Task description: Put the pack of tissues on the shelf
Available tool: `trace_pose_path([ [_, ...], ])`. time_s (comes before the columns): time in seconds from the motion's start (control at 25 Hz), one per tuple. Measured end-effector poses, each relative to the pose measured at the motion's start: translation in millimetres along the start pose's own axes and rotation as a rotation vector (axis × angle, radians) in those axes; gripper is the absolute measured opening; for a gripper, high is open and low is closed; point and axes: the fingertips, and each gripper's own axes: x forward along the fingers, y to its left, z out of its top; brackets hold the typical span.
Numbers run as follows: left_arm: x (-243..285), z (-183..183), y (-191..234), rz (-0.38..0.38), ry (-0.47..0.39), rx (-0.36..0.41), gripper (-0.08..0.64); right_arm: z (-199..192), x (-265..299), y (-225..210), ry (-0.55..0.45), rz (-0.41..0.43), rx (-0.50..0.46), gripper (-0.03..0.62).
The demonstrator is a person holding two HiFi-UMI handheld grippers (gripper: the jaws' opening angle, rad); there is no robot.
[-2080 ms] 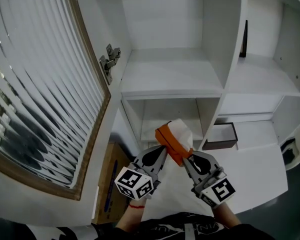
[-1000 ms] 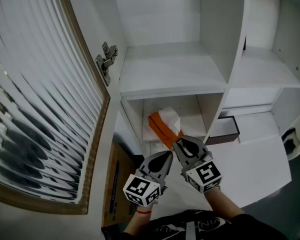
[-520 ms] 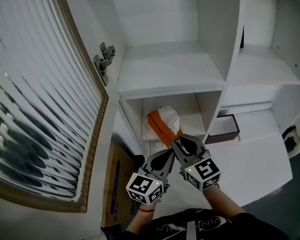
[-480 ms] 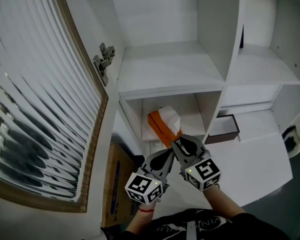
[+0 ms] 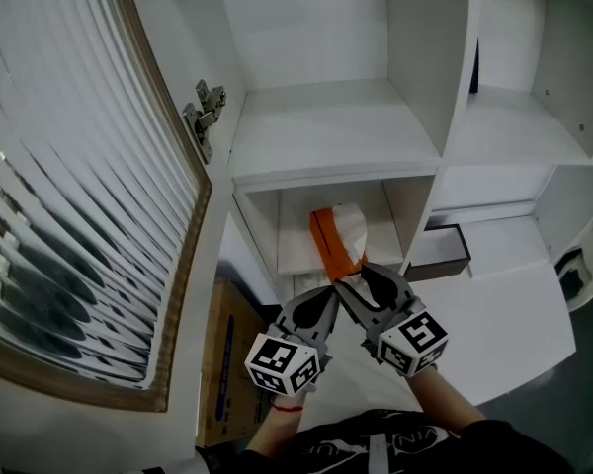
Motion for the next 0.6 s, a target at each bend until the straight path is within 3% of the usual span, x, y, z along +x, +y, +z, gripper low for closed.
trace_pose_path([
  [0.32,4,-1,-8,-0.011,0.002,0.001,0.006,5,-8,-4,-0.033,0.014,0.019,0.203],
  [0.44,5,-3,-16,-0.047,0.016,0.014,0.006,2,-5,-8,-0.029,0.025,0.036,0.204],
  [0.6,9,-13,-26,-0.081,0.042,0.017,0.006,-2,7,-7,0.001,0.096,0.083,0.204],
])
